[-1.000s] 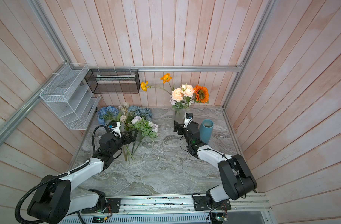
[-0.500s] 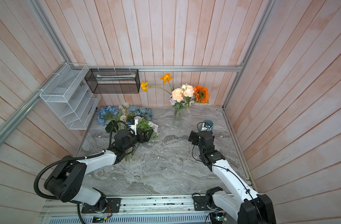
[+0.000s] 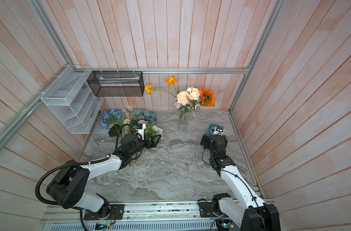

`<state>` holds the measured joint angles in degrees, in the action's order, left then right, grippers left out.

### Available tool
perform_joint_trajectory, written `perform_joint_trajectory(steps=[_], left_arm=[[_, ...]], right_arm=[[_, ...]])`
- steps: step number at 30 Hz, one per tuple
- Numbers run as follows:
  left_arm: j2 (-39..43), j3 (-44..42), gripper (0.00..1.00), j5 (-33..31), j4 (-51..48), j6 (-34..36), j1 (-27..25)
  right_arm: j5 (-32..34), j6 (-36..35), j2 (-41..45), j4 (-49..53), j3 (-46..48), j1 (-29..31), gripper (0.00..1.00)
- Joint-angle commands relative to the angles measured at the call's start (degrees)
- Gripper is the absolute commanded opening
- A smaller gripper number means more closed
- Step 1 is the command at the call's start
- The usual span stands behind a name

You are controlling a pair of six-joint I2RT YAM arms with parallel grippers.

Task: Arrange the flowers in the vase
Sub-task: 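Grasp the rim of the teal vase with the right gripper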

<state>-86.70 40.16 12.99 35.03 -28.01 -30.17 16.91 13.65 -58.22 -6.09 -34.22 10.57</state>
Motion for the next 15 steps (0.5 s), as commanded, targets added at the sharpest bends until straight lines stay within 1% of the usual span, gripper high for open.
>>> perform_joint_trajectory(steps=[1,3,5,12,15], left_arm=[[2.03,-1.04,1.00,-1.28,-0.66,1.47,-0.03],[2.32,-1.31,1.00,-1.48,-0.68,1.55,0.01],[2.36,-1.40,1.00,-1.49,-0.75,1.56,-0.04],[2.56,-1.04,1.00,-1.39,-0.99,1.81,0.00],[2.67,-1.07,1.00,-1.48,-1.10,1.91,-0.04]], right_arm=[[-2.27,-1.95,-1.24,-6.26,-0.33,-2.84,0.98],[-3.37,-1.81,-2.24,-7.48,-0.74,-4.35,0.98],[-3.95,-2.73,-2.80,-10.80,0.19,-4.96,0.98],[-7.62,-5.56,-5.67,-19.85,2.81,-5.38,0.98],[-8.07,-5.48,-6.95,-21.46,3.02,-5.77,0.98]])
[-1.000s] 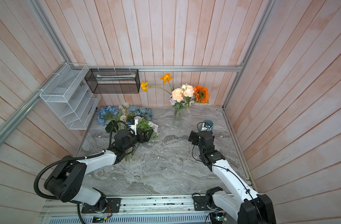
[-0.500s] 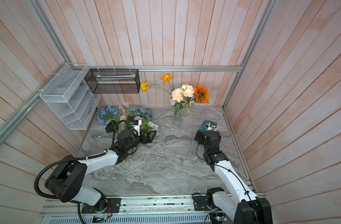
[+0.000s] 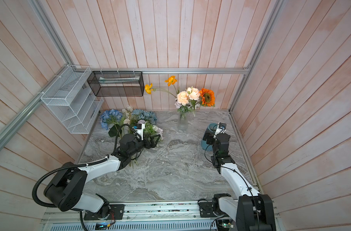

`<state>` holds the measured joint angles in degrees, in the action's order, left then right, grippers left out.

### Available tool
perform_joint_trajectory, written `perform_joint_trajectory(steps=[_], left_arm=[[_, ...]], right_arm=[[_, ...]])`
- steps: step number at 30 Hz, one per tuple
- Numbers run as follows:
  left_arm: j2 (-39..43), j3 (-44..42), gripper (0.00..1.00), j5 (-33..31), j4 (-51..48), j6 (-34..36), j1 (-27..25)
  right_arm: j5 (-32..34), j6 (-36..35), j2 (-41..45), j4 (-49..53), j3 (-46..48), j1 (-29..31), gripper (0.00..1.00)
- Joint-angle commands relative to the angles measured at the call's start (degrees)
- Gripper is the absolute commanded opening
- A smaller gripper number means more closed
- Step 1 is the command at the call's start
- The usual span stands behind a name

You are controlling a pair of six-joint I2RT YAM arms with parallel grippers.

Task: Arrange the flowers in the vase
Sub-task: 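Grasp the rim of the teal vase with the right gripper, then slide the teal vase toward the pile with the right while left reaches the hydrangeas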

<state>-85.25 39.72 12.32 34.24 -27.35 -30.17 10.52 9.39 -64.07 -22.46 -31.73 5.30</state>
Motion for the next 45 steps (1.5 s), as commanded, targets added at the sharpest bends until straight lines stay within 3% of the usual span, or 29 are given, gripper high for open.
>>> perform_joint_trajectory(steps=[1,13,18,31,40,45], left_arm=[[1.23,-0.60,1.00,-0.80,-0.31,1.25,0.03],[3.20,-1.27,1.00,-3.02,-0.93,1.05,0.07],[5.18,-2.99,1.00,-4.54,-0.58,-0.09,2.45],[16.80,-9.25,1.00,-10.65,-5.84,0.77,15.31],[19.33,-11.46,1.00,-12.91,-6.10,0.47,16.59],[20.01,-11.97,1.00,-13.18,-6.09,-0.13,17.80]], right_arm=[[-1.73,-1.34,-1.58,-5.45,0.52,-0.55,0.98],[-1.83,-3.18,-6.85,-11.73,1.23,-0.82,0.96],[-2.79,-4.18,-6.68,-13.77,2.32,-0.82,0.83],[-9.27,-4.68,-5.37,-12.53,2.27,-0.82,0.39],[-13.73,-1.71,-2.54,-11.70,2.40,0.85,0.35],[-13.30,-1.69,-1.60,-11.14,2.14,7.57,0.35]])
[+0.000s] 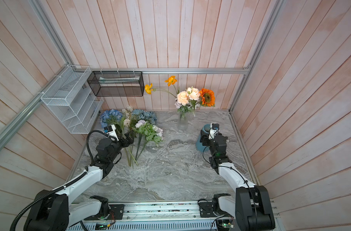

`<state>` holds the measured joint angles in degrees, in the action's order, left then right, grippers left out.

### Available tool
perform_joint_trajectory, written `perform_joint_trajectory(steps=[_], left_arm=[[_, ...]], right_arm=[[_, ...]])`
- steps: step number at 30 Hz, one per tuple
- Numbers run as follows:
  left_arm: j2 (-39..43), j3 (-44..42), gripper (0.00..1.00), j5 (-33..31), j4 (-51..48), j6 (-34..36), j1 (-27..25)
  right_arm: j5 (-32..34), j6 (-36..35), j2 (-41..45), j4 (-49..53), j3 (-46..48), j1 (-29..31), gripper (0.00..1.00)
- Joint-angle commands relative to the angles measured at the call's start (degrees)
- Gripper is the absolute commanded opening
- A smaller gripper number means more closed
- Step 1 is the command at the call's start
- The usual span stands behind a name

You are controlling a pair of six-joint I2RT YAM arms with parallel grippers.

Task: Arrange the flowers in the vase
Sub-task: 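Slide the teal vase toward the pile with the right while left reaches the hydrangeas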

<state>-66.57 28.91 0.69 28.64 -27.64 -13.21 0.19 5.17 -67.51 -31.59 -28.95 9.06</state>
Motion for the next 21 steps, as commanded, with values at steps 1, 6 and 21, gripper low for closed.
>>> perform_joint_trajectory(steps=[1,6,21], left_arm=[[1.58,-1.21,1.00,-1.77,-0.65,0.03,0.97],[3.55,-2.46,1.00,-3.13,-1.53,-0.18,2.80],[10.08,-3.58,1.00,-4.23,-10.73,-2.46,11.87]], right_arm=[[-2.23,2.16,1.71,-1.69,-0.89,5.60,0.35],[-1.98,4.11,-0.52,-3.77,-1.79,14.13,0.36],[-1.39,1.09,-10.10,-3.78,-8.58,26.97,0.59]])
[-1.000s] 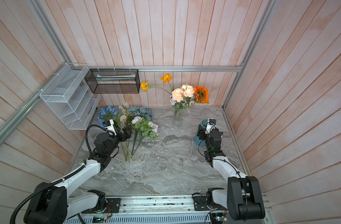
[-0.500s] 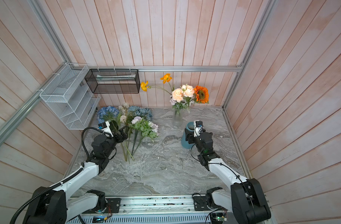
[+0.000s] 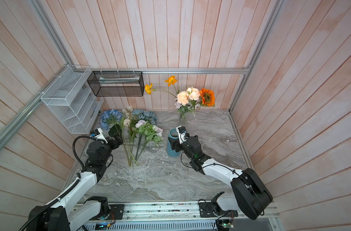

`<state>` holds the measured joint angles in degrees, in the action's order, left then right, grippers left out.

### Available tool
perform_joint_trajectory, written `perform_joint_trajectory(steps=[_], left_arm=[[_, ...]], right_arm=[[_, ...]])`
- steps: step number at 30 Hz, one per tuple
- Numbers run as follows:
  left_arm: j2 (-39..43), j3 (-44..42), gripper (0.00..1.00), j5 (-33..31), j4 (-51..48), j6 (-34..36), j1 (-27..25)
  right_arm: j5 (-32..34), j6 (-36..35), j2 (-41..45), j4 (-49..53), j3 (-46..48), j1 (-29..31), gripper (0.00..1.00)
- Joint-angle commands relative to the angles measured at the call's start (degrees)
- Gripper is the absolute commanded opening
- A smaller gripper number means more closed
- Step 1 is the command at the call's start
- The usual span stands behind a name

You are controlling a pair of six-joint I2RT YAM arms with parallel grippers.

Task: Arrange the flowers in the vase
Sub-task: 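Slide the teal vase toward the pile with the right while left reaches the hydrangeas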

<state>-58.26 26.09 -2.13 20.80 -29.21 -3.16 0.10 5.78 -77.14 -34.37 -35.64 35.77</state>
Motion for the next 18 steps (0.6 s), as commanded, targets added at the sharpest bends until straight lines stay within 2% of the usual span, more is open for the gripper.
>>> perform_joint_trajectory(steps=[1,6,8,12,18], left_arm=[[2.35,-0.85,1.00,-1.30,-3.39,-1.02,2.50],[4.46,-0.95,1.00,-1.30,-4.80,-1.76,5.11],[4.43,-0.73,1.00,-1.21,-4.93,-2.16,5.65],[2.78,0.87,1.00,0.51,-5.97,-2.78,6.26],[-3.90,4.95,0.98,4.47,-10.54,-2.41,6.38]], right_arm=[[-1.41,0.44,-0.42,-1.05,-1.90,0.22,0.63],[-2.23,0.02,0.53,-0.88,-2.02,0.32,0.90],[-2.55,0.20,1.25,-0.46,-2.17,0.33,0.98],[-2.58,0.65,3.29,2.63,-3.16,0.27,0.98],[-1.84,-0.05,8.59,7.64,-2.93,0.27,0.98]])
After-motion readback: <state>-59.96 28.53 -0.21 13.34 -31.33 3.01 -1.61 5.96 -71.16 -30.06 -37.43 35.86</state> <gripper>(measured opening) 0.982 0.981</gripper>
